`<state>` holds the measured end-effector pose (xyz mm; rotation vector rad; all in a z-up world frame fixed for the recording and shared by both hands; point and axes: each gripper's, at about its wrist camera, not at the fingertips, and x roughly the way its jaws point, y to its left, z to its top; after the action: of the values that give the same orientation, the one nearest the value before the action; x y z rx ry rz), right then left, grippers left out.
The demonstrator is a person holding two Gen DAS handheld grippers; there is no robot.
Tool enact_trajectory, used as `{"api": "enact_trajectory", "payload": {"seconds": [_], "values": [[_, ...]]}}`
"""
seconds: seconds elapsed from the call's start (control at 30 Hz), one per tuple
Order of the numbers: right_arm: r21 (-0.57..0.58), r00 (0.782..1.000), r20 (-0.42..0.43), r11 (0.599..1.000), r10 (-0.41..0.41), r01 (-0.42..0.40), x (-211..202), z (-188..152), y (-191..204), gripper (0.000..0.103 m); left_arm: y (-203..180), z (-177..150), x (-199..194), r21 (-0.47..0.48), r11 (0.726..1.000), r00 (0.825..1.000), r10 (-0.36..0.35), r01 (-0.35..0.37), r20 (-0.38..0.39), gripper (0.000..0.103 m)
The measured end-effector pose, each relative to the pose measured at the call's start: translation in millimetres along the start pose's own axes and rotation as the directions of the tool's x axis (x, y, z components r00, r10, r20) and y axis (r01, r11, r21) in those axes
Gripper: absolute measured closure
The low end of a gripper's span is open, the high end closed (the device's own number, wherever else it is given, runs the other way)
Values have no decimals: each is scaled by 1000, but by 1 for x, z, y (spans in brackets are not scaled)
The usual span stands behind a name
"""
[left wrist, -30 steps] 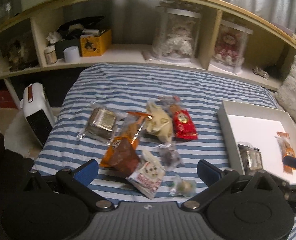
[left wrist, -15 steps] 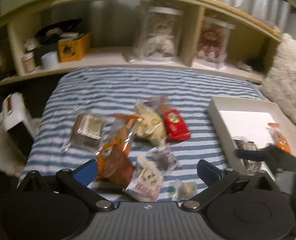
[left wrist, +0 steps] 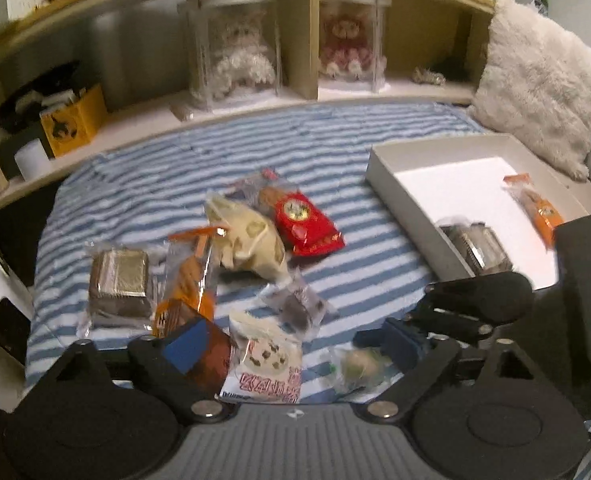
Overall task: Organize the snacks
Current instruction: 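Grasp the white printed cookie packet with the left tool while the right tool grasps the clear ball packet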
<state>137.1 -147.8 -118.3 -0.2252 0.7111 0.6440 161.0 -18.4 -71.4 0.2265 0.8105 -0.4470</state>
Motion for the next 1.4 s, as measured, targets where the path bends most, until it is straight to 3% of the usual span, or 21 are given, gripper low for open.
{"api": "enact_trajectory", "payload": {"seconds": [0.13,0.3,0.57,0.77,1.0,1.27,1.33,1.4], "values": [[-9,999,-37,1000,4,-4,2,-2,4,51,3,-4,11,-3,1000,999,17,-17,-28,21],[67,996,-90,998,-10,16,-12,-3,-4,63,0,-8,22,20,999,998,39,-38,-56,33],[177,986,-159,982,-44,72,-38,-11,-16,64,-5,-12,31,45,997,995,61,-58,-78,52],[247,988,-144,965,-52,87,-59,-6,-28,64,-19,-20,34,78,994,993,-67,75,-102,51],[271,986,-157,957,-61,103,-78,-13,-33,64,-36,-25,34,182,981,990,-36,60,-133,46],[243,968,-248,965,-33,95,-61,-23,-21,63,-44,-33,37,278,959,983,1,51,-183,40],[213,967,-254,973,-33,89,-59,-25,-16,60,-44,-35,38,288,956,981,5,52,-193,38],[208,966,-257,976,-16,71,-58,-25,-13,49,-43,-37,38,293,955,979,11,50,-203,38]]}}
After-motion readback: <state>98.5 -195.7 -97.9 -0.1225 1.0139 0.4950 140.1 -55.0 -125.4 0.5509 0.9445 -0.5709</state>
